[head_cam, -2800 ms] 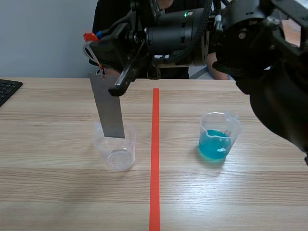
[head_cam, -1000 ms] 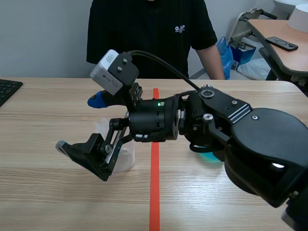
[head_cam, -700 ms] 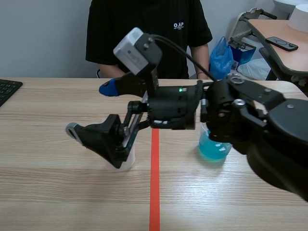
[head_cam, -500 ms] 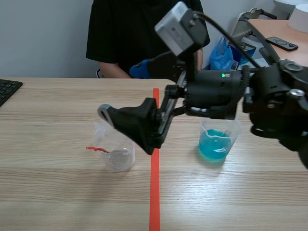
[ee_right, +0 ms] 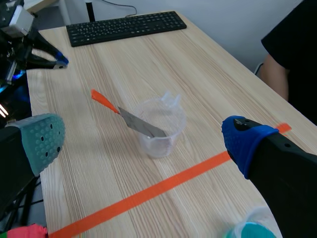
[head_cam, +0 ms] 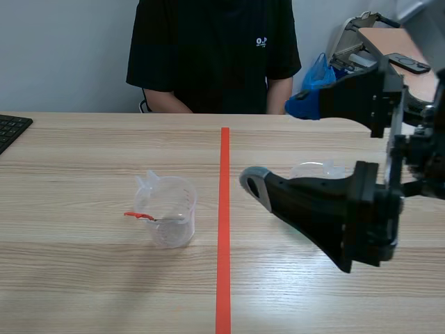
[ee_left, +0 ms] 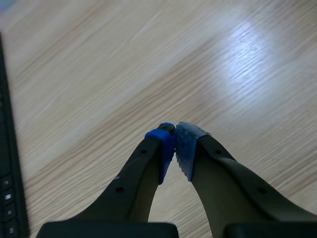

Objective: Do the redox reaction experiment.
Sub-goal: 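Return to the home posture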

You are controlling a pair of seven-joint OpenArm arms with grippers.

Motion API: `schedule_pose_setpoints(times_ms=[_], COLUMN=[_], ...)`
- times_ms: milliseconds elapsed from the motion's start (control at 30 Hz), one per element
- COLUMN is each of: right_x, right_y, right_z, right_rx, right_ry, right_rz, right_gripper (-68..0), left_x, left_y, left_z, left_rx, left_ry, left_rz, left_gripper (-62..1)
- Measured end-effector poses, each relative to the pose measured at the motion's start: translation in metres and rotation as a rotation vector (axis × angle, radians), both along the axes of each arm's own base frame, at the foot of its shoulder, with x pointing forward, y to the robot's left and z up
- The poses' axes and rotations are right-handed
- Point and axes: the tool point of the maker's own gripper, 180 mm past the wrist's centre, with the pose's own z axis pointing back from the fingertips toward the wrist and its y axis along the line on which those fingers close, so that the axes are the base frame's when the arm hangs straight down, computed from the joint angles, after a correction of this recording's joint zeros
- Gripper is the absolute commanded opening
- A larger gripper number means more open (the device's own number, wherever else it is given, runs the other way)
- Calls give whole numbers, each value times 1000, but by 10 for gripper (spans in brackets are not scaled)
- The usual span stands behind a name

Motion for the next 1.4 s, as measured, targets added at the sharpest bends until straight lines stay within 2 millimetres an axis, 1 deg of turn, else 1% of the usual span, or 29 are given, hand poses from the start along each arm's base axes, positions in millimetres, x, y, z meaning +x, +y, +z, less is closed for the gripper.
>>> schedule_pose_setpoints(times_ms=[67, 133, 167, 233, 300, 367, 433, 500, 567, 633, 700, 767, 867, 933, 1000, 1133, 1333, 1400], right_x=[-3, -6, -7, -9, -12, -15, -20, -24, -28, -29, -28, -27, -27, -27, -27, -27, -27, -27], right_y=[-7, -14, -17, -24, -31, -37, -42, -46, -50, -57, -65, -71, -72, -72, -74, -74, -74, -74], right_z=[3, 8, 9, 12, 12, 11, 10, 11, 12, 14, 17, 20, 24, 23, 19, 18, 16, 16], right_rx=[-14, -23, -27, -30, -50, -70, -90, -99, -109, -113, -120, -125, -127, -135, -159, -163, -172, -171], right_ry=[0, -2, -2, 4, 10, 19, 27, 40, 52, 57, 50, 39, 27, 30, 42, 44, 51, 51], right_rz=[-26, -46, -56, -81, -101, -116, -125, -135, -148, -177, -216, -247, -258, -258, -259, -259, -260, -260], right_gripper=[4, 4, 4, 4, 4, 4, 4, 4, 4, 4, 4, 4, 4, 4, 4, 4, 4, 4], left_x=[5, 9, 10, 14, 16, 18, 22, 26, 25, 22, 20, 20, 20, 19, 18, 17, 17, 18], left_y=[3, 1, -1, -2, -4, -7, -9, -12, -21, -32, -42, -50, -62, -68, -72, -74, -79, -84], left_z=[7, 13, 15, 21, 23, 27, 36, 51, 68, 81, 95, 108, 121, 127, 129, 132, 138, 145], left_rx=[-13, -33, -37, -64, -63, -64, -58, -40, -30, -28, -34, -47, -67, -81, -93, -113, -130, -138], left_ry=[-24, -45, -51, -72, -79, -90, -117, -171, -222, -246, -279, -313, -353, -368, -373, -385, -391, -407], left_rz=[20, 26, 23, 36, 29, 18, 12, 5, -18, -43, -54, -58, -64, -62, -52, -16, 38, 46], left_gripper=[-332, -226, -188, -145, -127, -127, -126, -126, -125, -87, -64, -64, -64, -57, -36, -6, -6, -6])
